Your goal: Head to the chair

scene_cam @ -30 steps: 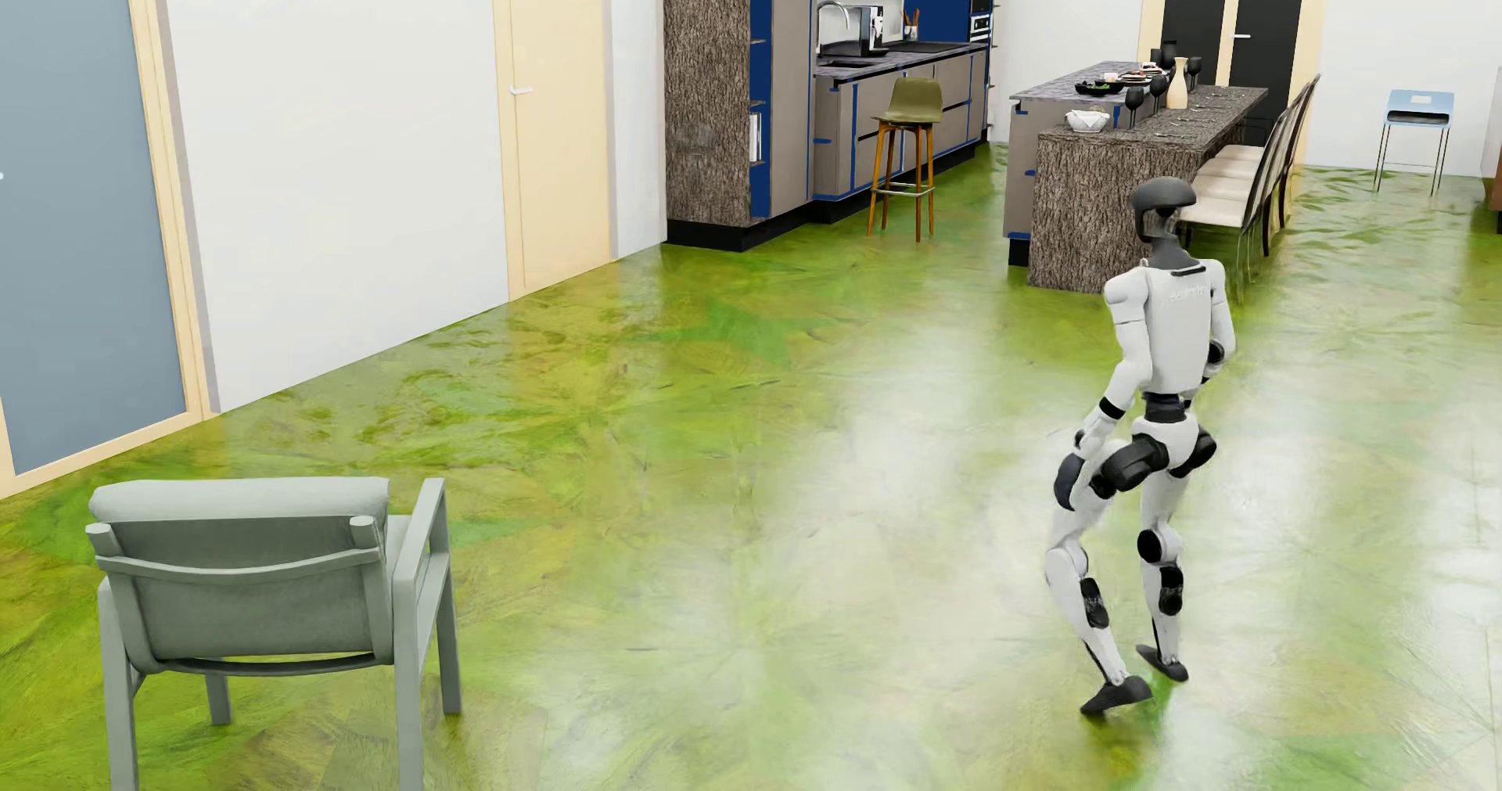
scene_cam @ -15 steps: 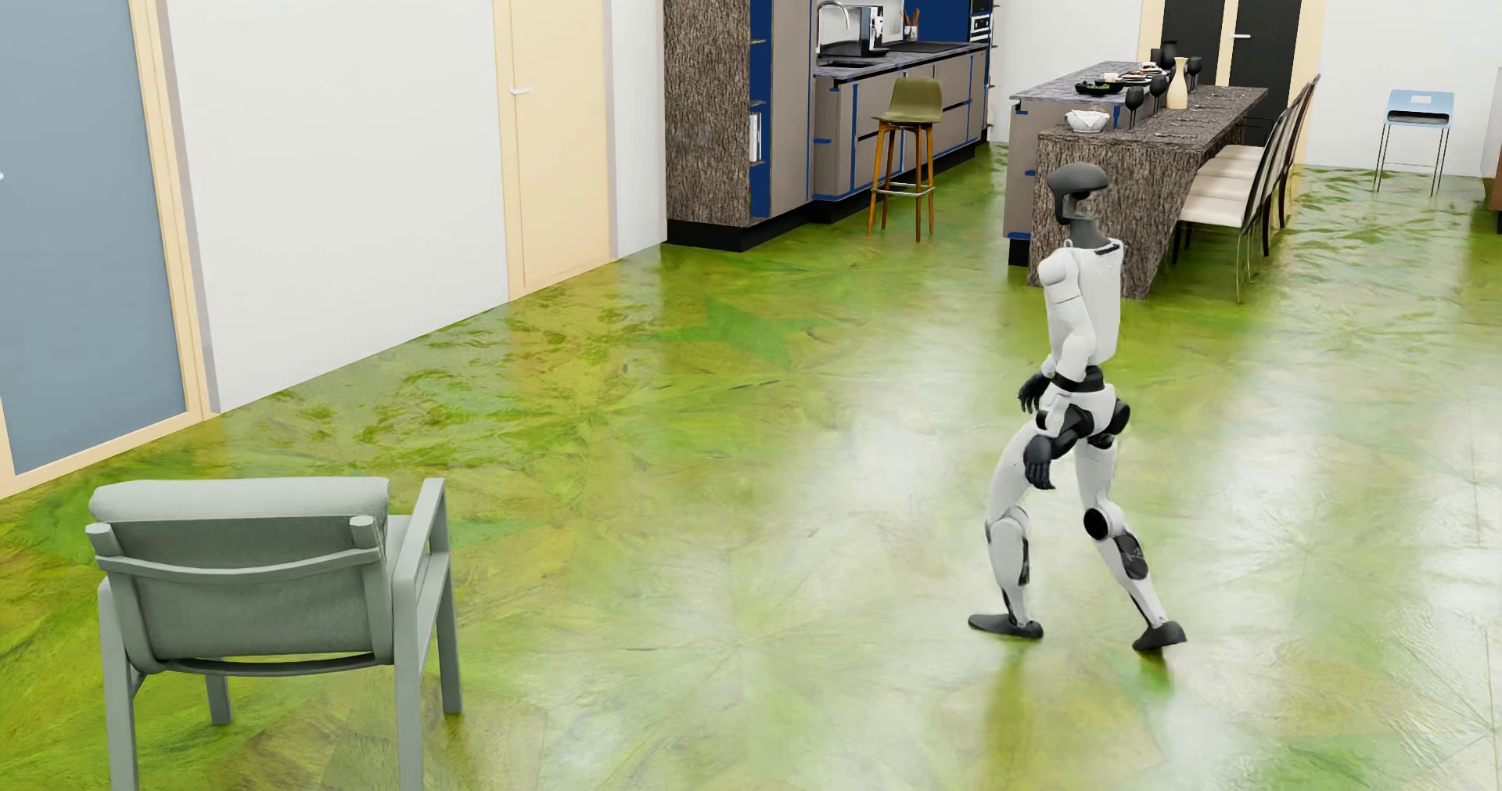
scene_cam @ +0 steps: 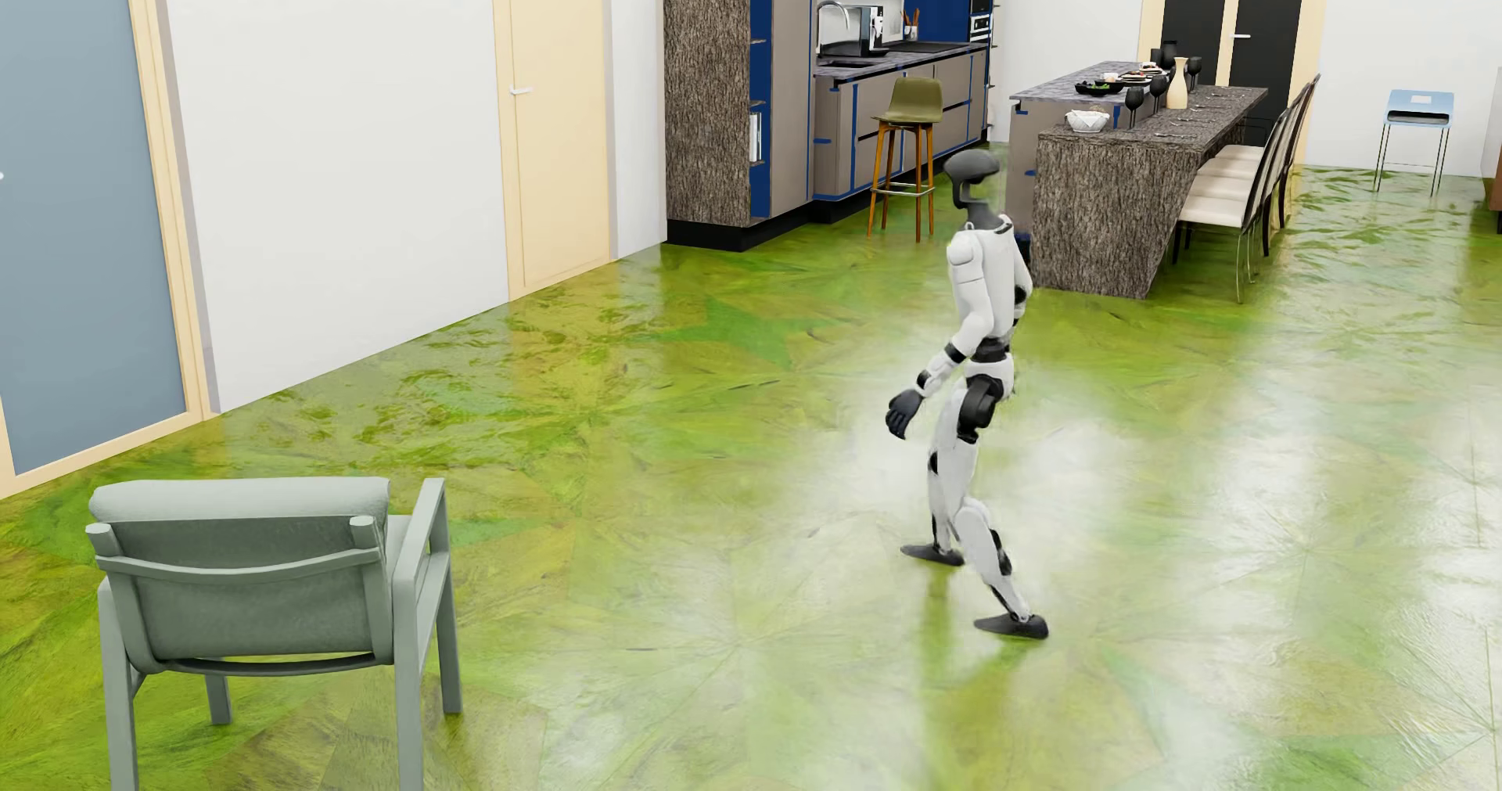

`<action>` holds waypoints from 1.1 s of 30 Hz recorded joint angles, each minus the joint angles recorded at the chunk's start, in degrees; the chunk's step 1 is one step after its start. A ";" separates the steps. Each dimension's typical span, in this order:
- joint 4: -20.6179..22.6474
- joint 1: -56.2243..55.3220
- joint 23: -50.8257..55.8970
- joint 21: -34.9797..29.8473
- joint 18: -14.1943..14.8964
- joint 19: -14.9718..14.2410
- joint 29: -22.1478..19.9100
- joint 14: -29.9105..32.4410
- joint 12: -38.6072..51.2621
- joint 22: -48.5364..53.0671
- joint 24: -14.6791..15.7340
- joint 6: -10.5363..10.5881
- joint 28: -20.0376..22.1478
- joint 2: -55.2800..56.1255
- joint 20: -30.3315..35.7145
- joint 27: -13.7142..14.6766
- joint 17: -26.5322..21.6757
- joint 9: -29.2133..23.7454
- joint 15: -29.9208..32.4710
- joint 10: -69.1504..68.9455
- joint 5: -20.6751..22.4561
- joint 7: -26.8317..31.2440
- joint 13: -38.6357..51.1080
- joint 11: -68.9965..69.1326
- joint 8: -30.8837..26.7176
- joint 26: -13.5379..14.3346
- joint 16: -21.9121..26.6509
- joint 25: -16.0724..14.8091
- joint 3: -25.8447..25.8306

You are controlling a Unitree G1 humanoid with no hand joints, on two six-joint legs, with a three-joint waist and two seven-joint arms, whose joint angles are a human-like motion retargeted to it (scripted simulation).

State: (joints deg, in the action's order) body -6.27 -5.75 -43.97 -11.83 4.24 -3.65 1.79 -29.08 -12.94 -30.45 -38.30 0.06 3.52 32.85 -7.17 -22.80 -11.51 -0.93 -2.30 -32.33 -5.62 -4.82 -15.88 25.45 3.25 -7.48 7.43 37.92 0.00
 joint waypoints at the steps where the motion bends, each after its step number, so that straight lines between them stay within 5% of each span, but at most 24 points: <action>1: -1.72 -2.90 -0.43 -0.26 -0.53 0.72 -0.56 5.17 -1.28 0.03 1.01 0.64 1.55 -0.53 -1.51 -0.24 0.68 -0.53 -3.35 -9.25 0.87 1.35 1.33 3.95 1.08 -0.60 -0.75 1.24 0.43; 3: -4.47 -12.17 -1.12 -2.27 -5.11 1.30 0.22 20.23 -3.32 -1.90 1.76 1.82 4.69 -4.13 -2.84 -0.13 0.72 -1.20 -8.48 -28.62 2.42 4.25 5.32 6.28 3.46 -2.45 -2.83 2.84 1.61; 6: -9.48 -24.20 2.05 -4.14 -7.96 2.30 -0.55 20.63 -4.73 -7.08 -1.12 3.05 -2.35 -12.16 1.12 2.17 -0.05 -1.31 -12.78 -41.27 4.65 0.24 11.72 2.78 6.96 -5.01 -2.69 4.12 3.90; 8: -6.92 -29.76 5.84 -4.74 -4.05 2.68 -2.57 18.17 -6.56 -7.98 -1.19 3.14 -6.34 -16.24 -0.16 3.65 -0.70 -1.06 -15.78 -37.11 5.62 -3.64 15.94 1.74 8.56 -6.16 -3.27 4.42 5.25; 12: -0.84 -32.27 13.41 -4.95 4.63 2.43 -5.34 15.96 -9.55 -8.29 0.28 2.99 -2.19 -24.32 -5.01 6.22 -2.45 -0.04 -22.43 -6.75 7.47 -15.18 22.65 -0.17 13.63 -7.39 -6.19 3.73 6.41; 13: 0.00 -30.71 14.16 -4.80 3.20 2.14 -5.42 17.65 -9.99 -8.61 0.75 2.95 -1.77 -26.33 -5.88 6.28 -2.74 0.38 -23.50 1.84 8.05 -19.57 23.71 -0.88 14.99 -7.72 -7.00 3.28 6.61; 14: -0.05 -28.78 14.34 -4.72 -9.31 1.74 -5.18 19.68 -10.40 -8.86 0.89 2.92 -2.09 -28.15 -6.24 6.10 -2.93 0.79 -24.05 6.02 8.59 -25.46 24.52 -0.95 16.21 -7.76 -7.60 2.74 6.85; 15: 0.28 -27.30 13.79 -4.72 -17.89 1.09 -5.04 17.63 -10.93 -8.95 0.81 2.73 -2.60 -29.32 -6.46 5.73 -2.75 1.00 -24.28 6.21 8.89 -26.44 25.05 0.94 16.95 -7.60 -7.89 2.01 7.36; 16: 0.44 -25.93 12.32 -4.77 -18.41 -0.01 -5.28 15.12 -11.28 -9.05 0.79 2.45 -2.76 -29.48 -6.84 5.02 -2.37 1.02 -22.84 4.99 8.35 -24.87 25.26 5.19 17.08 -7.54 -8.36 1.09 8.03; 18: 1.65 -22.66 6.44 -6.19 -18.37 -4.68 -5.03 11.66 -11.00 -9.40 1.01 1.92 -2.05 -25.65 -8.15 2.73 -1.49 0.65 -10.47 2.97 5.31 -22.64 24.85 20.39 16.17 -8.08 -9.80 -0.06 8.97; 20: 3.17 -18.65 -0.20 -10.63 -17.30 -9.67 -0.01 9.69 -9.37 -9.12 -0.44 1.38 -2.71 -18.82 -6.94 1.58 -2.00 0.41 -0.54 3.33 1.33 -19.91 23.92 37.75 14.69 -7.21 -9.50 1.29 8.88; 23: 6.68 -13.82 -3.63 -10.41 -14.14 -4.18 1.52 8.11 -4.30 -6.83 -2.43 0.25 -3.68 -8.55 -3.95 1.53 -2.95 0.21 -2.80 4.31 -7.81 -11.52 17.55 51.99 14.48 -4.60 -7.04 0.16 6.97; 26: 9.15 -10.48 -4.66 -5.77 -10.24 -4.86 -2.77 6.54 0.68 -3.47 -2.26 -0.78 0.43 0.27 -1.72 0.82 -1.12 0.13 -3.49 4.35 -11.44 -0.61 8.66 44.64 8.29 -0.47 -5.81 -4.34 4.47; 29: 10.22 -8.86 -6.03 -6.08 -5.87 -1.09 0.59 4.04 4.65 -0.68 -2.40 -1.89 0.61 1.06 5.60 0.55 0.25 0.29 -3.59 2.55 -12.46 10.69 3.28 18.47 1.91 3.59 -3.60 -4.88 2.17; 31: 9.90 -7.75 -5.31 -5.97 -2.53 -4.12 1.53 2.15 6.28 1.22 -2.02 -2.44 -0.47 -1.88 10.38 0.92 1.38 0.42 0.23 2.05 -7.74 18.32 1.17 0.93 -11.79 5.03 -2.46 -4.58 1.07; 32: 9.01 -7.52 -4.77 -5.43 -0.84 -8.71 1.32 0.91 6.66 2.36 -1.70 -2.71 -0.84 -3.54 12.12 0.95 2.44 0.38 1.90 1.51 -6.50 22.04 0.72 -1.32 -15.40 5.53 -1.83 -4.92 0.86; 33: 8.07 -8.24 -4.28 -5.04 0.91 -10.39 0.90 -0.89 6.74 3.63 -1.32 -2.98 -0.74 -4.77 13.22 0.92 3.29 0.17 -4.29 -0.48 -6.94 25.36 0.83 0.96 -12.71 5.96 -1.39 -5.10 0.90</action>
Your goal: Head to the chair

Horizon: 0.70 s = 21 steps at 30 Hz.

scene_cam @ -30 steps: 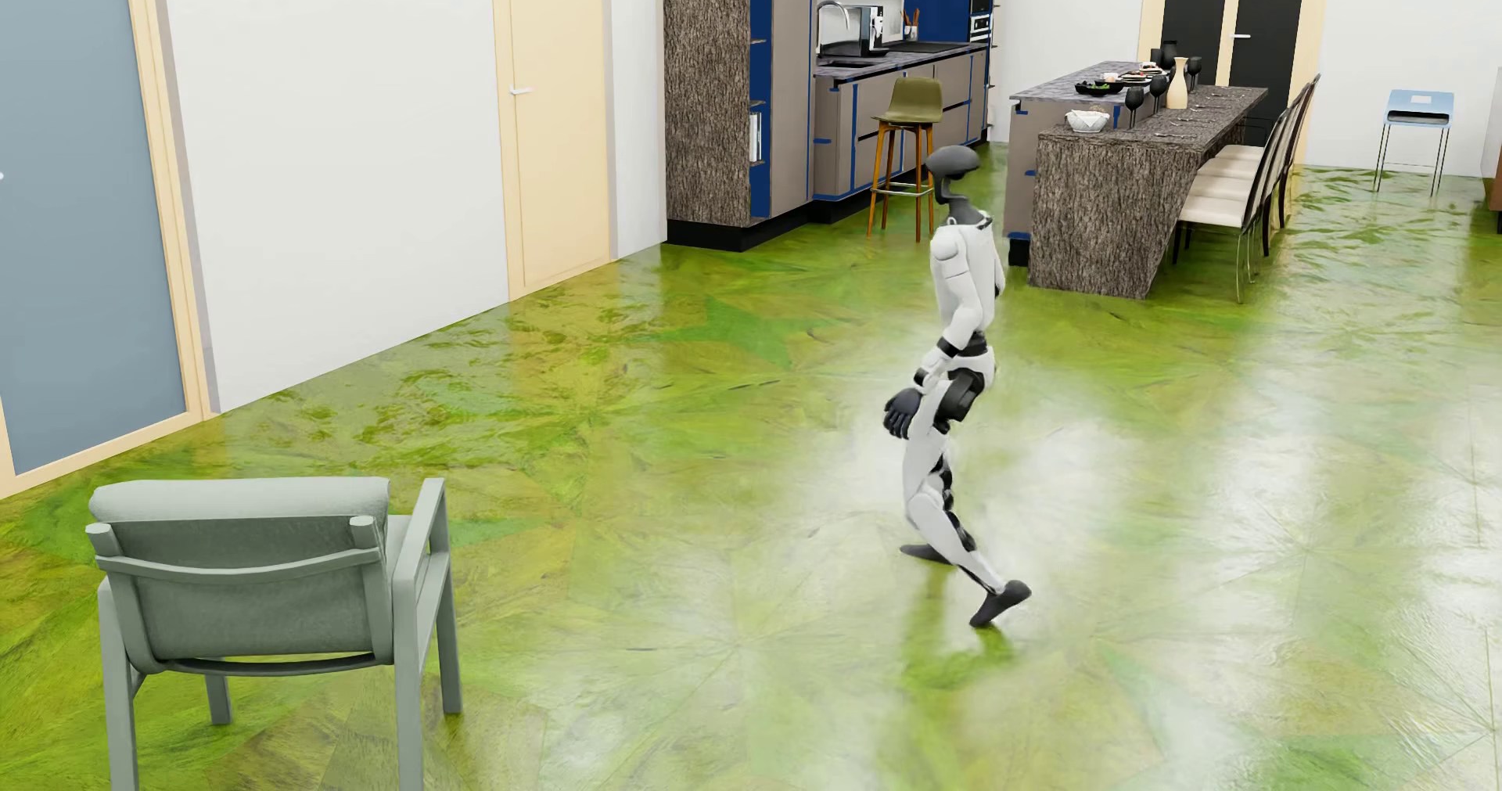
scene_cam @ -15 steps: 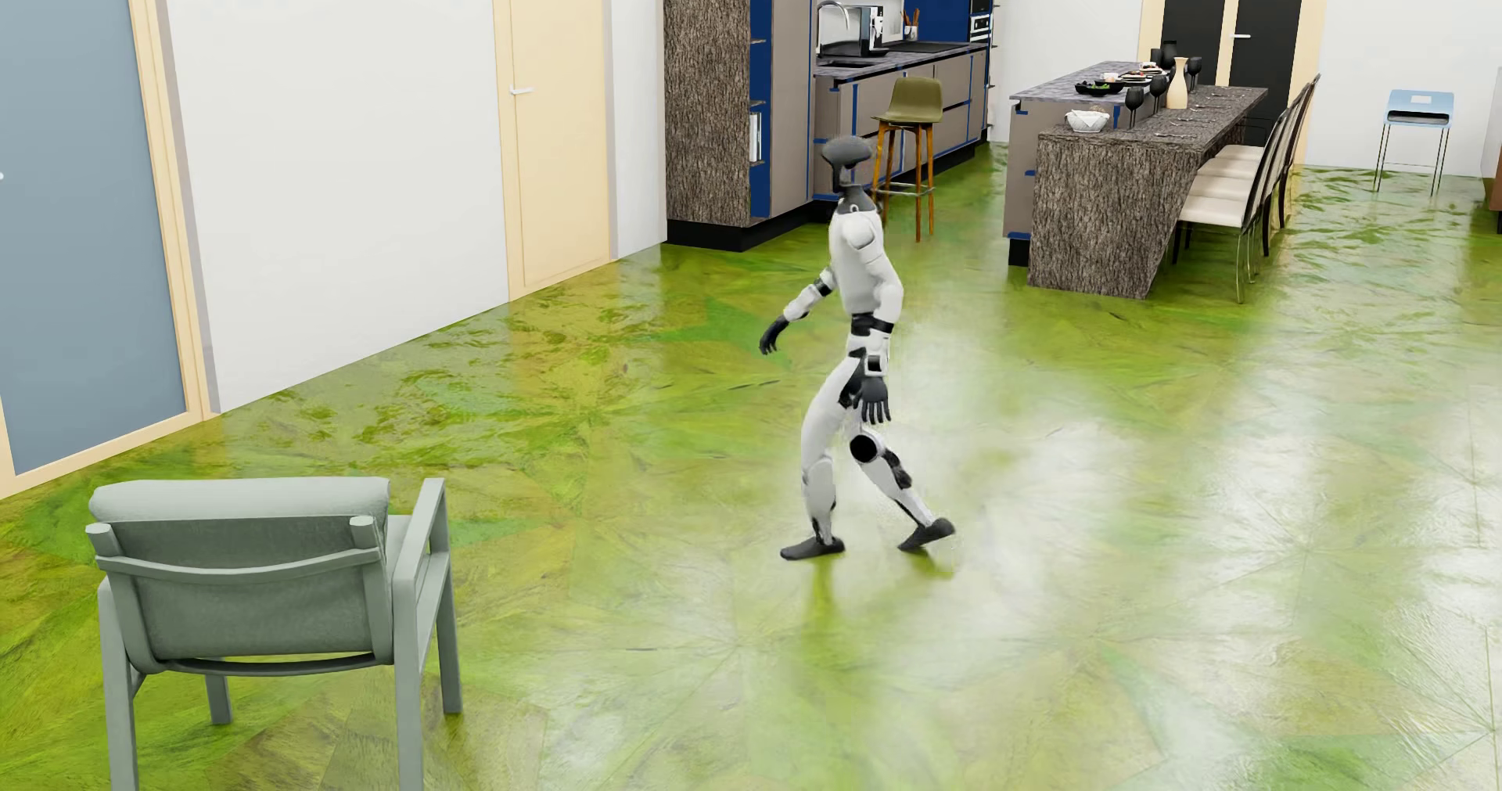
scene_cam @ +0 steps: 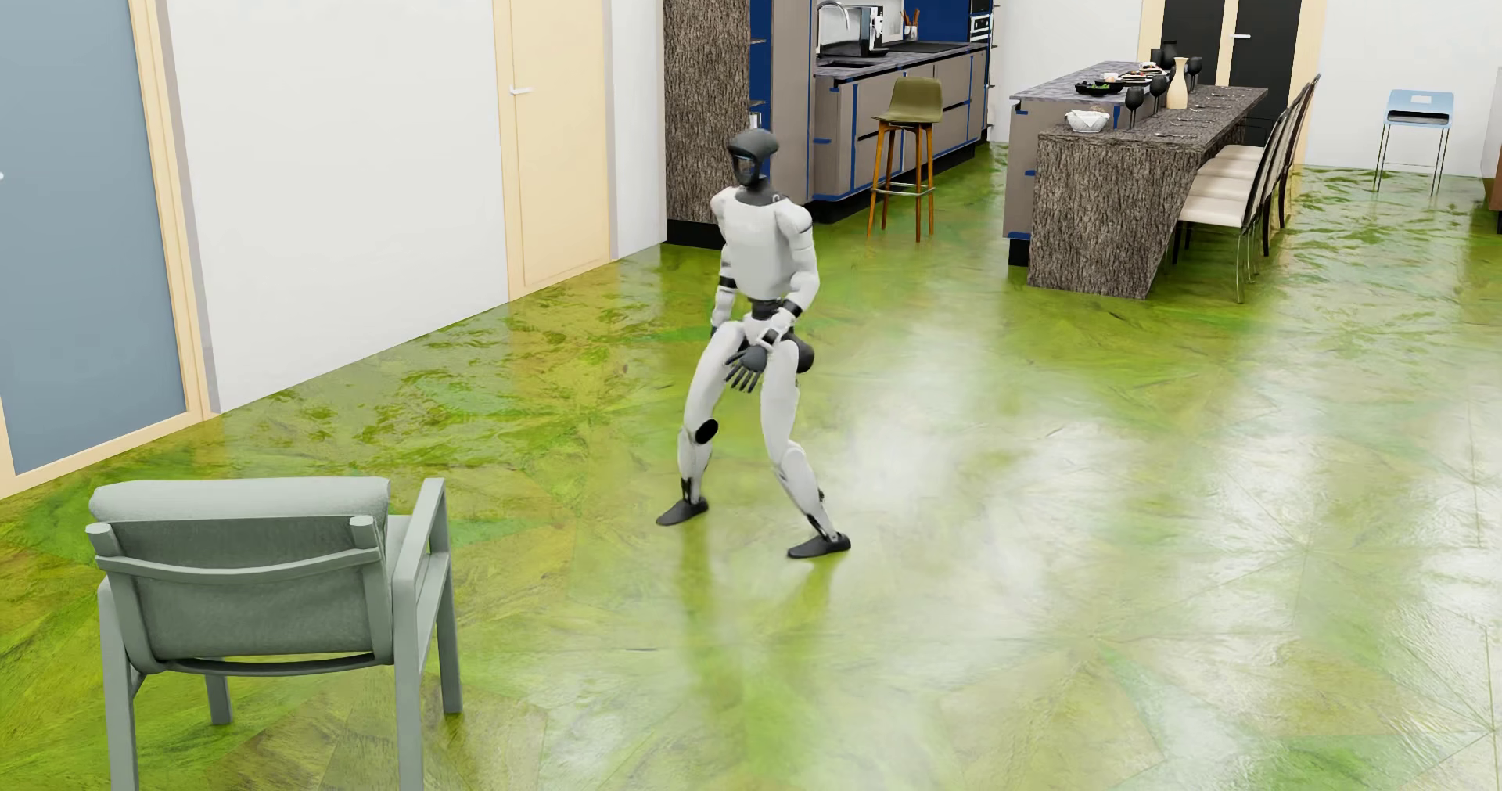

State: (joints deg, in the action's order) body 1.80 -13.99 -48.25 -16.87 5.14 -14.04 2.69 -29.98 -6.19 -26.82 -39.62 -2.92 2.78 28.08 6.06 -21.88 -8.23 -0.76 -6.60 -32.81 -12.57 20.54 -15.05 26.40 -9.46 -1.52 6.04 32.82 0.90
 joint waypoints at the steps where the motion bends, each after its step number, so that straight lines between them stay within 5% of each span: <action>1: -1.65 -1.27 0.30 -0.60 1.46 0.43 -0.69 -1.36 -0.33 1.48 0.52 0.06 0.99 -0.52 0.00 -0.04 0.60 -0.30 -4.22 -2.47 0.09 2.60 1.02 2.99 4.51 0.16 0.21 0.80 0.06; 3: -7.89 -5.09 0.34 -4.95 1.82 3.30 -2.92 1.32 -2.68 3.47 2.52 1.27 5.98 -1.42 -2.35 -1.00 -0.64 -0.62 -6.94 -6.06 1.70 -1.67 5.19 5.42 12.61 -0.25 -1.76 6.00 0.25; 5: -17.90 -7.08 1.75 -8.81 -5.93 6.01 -4.51 6.00 -5.45 2.64 3.13 2.54 7.84 -4.02 -1.53 -1.45 -3.43 -0.34 -7.01 -5.93 3.84 -20.96 8.53 3.03 19.46 -0.32 -2.73 11.03 0.47; 6: -20.51 -7.08 4.44 -8.28 -6.18 7.14 -5.30 5.56 -5.91 1.64 2.03 2.92 4.94 -5.84 0.74 -0.69 -4.57 -0.12 -6.95 -6.53 4.72 -28.52 8.56 1.18 22.93 -0.09 -1.50 11.05 0.59; 9: -16.02 -7.96 17.64 0.98 4.13 9.71 -9.11 3.53 -4.44 0.02 -3.33 3.59 -5.51 -10.32 5.28 4.56 -5.09 0.32 -8.26 -12.32 5.86 -32.98 2.04 -1.23 33.56 0.07 2.16 3.03 0.37; 10: -13.94 -6.96 21.81 3.71 2.61 10.49 -10.31 3.82 -4.05 0.44 -4.60 3.83 -5.37 -11.26 5.08 5.95 -4.67 0.50 -8.83 -11.62 5.75 -35.23 -0.57 -1.31 36.95 -0.45 1.79 0.77 0.02; 12: -14.68 -1.37 27.18 6.99 -5.14 11.60 -11.76 1.89 -4.44 2.22 -4.23 4.40 -1.63 -11.83 3.47 6.96 -3.34 0.94 -9.69 -2.27 4.97 -47.79 -3.53 0.30 42.77 -0.92 -0.17 1.41 -0.95; 15: -10.57 2.12 30.41 10.74 -6.19 10.34 -11.87 2.88 -4.21 3.44 -0.49 4.53 -0.01 -6.40 4.95 8.04 -0.18 0.34 -5.81 8.84 -1.67 -45.98 -3.72 14.79 44.34 -0.18 -0.62 7.57 -1.18; 18: -8.18 1.80 32.03 11.07 -5.35 10.79 -10.64 3.15 -4.83 3.88 -0.71 3.55 -1.88 9.29 6.83 12.12 1.14 -0.90 5.37 8.72 -11.10 -44.25 -1.86 39.01 34.39 0.73 1.40 12.21 -1.61; 21: -6.95 2.00 34.43 11.46 -4.29 8.81 -10.87 3.45 -6.54 6.00 2.64 2.02 -1.62 13.03 5.96 16.78 3.71 -0.90 -0.51 9.56 -14.88 -43.46 -0.82 31.80 32.44 -0.14 1.24 14.81 -1.26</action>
